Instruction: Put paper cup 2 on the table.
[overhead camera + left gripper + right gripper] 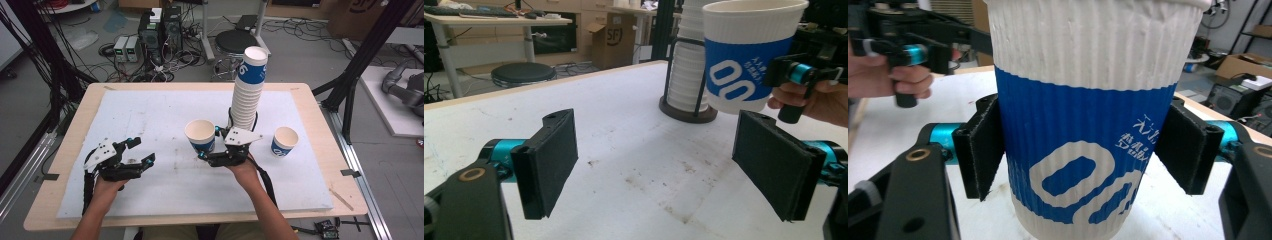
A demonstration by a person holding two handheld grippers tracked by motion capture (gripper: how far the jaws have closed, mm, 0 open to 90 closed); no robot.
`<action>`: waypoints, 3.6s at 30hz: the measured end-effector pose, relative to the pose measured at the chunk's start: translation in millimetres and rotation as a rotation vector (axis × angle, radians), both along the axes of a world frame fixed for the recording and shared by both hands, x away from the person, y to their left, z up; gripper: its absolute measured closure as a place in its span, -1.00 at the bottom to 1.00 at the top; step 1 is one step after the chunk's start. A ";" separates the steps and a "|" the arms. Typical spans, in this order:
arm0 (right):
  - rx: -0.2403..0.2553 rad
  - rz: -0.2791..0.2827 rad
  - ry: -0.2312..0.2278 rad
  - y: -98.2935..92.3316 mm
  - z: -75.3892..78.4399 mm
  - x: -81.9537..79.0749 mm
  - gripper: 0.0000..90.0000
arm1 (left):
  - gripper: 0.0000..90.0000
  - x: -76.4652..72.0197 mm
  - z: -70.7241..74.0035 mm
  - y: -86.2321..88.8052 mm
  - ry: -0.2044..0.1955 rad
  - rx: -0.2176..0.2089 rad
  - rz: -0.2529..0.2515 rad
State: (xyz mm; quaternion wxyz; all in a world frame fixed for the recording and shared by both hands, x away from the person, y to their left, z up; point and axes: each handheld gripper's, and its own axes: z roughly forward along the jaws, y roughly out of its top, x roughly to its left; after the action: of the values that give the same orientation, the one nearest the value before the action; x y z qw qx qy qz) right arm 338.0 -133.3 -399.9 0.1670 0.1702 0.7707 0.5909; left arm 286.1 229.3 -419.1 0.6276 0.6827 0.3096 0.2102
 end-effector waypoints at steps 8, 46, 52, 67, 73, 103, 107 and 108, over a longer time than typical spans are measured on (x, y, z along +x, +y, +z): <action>0.012 -0.047 0.035 19.2 -13.3 14.6 -0.41 | -0.60 0.4 -1.5 -1.9 0.004 0.007 -0.007; -0.189 -0.161 0.195 70.5 -46.9 45.2 -0.41 | -0.60 1.9 -3.3 -1.8 0.012 0.008 -0.005; -0.220 -0.158 0.210 62.4 -45.7 39.1 -0.41 | -0.60 2.0 -3.7 -1.9 0.016 0.006 -0.003; -0.203 -0.155 0.234 49.0 -50.2 33.4 -0.53 | -0.59 2.8 -4.6 -3.9 0.023 0.012 -0.010; -0.191 -0.155 0.243 44.4 -50.0 32.9 -0.54 | -0.58 2.4 -3.5 -2.1 0.020 0.005 -0.006; -0.067 -0.157 0.111 -78.3 -2.1 -27.7 -0.55 | -0.59 3.3 -1.7 -5.3 0.023 -0.030 -0.001; -0.051 -0.185 0.084 -94.3 4.8 -33.6 -0.55 | -0.59 2.6 -0.7 -4.3 0.016 -0.032 0.004; -0.051 -0.191 0.080 -98.0 6.2 -35.1 -0.55 | -0.59 2.4 -0.5 -4.0 0.015 -0.035 0.008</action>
State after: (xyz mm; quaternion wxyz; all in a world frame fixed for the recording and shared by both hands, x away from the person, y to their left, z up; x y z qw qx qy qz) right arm 303.0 -231.3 -393.8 0.1958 0.2621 0.7717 0.5454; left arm 288.5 225.3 -419.6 0.6363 0.6720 0.3205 0.2021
